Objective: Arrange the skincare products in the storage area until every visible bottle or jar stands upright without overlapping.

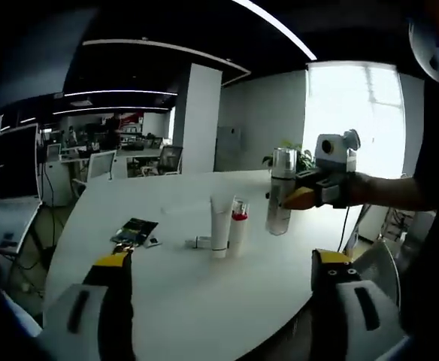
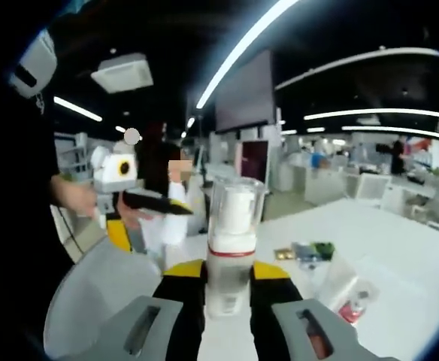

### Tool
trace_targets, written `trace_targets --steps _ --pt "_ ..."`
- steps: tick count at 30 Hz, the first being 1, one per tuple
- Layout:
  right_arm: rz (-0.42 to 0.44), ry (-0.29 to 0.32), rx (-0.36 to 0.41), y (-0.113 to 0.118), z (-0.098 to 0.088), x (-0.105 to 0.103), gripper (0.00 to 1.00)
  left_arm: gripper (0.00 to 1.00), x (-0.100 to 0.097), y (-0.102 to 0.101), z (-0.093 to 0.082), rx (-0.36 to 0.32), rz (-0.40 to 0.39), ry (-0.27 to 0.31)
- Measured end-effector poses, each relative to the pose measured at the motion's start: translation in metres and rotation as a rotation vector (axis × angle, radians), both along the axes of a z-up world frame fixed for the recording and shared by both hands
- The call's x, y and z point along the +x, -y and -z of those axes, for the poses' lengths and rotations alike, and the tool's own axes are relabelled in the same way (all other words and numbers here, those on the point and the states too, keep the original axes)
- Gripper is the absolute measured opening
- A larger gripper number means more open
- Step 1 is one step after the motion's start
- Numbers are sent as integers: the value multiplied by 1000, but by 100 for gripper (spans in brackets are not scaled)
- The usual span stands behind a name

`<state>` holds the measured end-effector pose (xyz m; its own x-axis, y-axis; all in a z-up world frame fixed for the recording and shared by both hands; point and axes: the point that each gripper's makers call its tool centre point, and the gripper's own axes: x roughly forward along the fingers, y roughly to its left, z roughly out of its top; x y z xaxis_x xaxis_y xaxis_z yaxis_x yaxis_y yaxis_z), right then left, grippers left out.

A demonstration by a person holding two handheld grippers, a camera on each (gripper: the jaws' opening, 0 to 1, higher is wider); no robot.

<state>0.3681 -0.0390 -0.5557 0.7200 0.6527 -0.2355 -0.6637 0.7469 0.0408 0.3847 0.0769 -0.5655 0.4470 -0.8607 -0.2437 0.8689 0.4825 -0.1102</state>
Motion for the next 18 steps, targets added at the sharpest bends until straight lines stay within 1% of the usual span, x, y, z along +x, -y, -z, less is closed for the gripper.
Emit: trace_targets --steps 3,6,10,13,15,18 --pt "21 0 -3 5 5 4 14 93 5 1 2 -4 -20 -1" --pt "44 1 10 12 9 8 14 92 7 3 5 -9 -28 -5" --pt "55 4 3 17 14 11 14 90 5 7 18 28 -11 -6" --pt "65 24 -4 21 15 13 14 90 5 7 21 22 -7 -19" --pt "70 26 -8 23 18 15 14 89 5 8 24 15 -10 -32" --pt "78 26 -32 26 25 19 14 88 3 8 26 24 -9 -34"
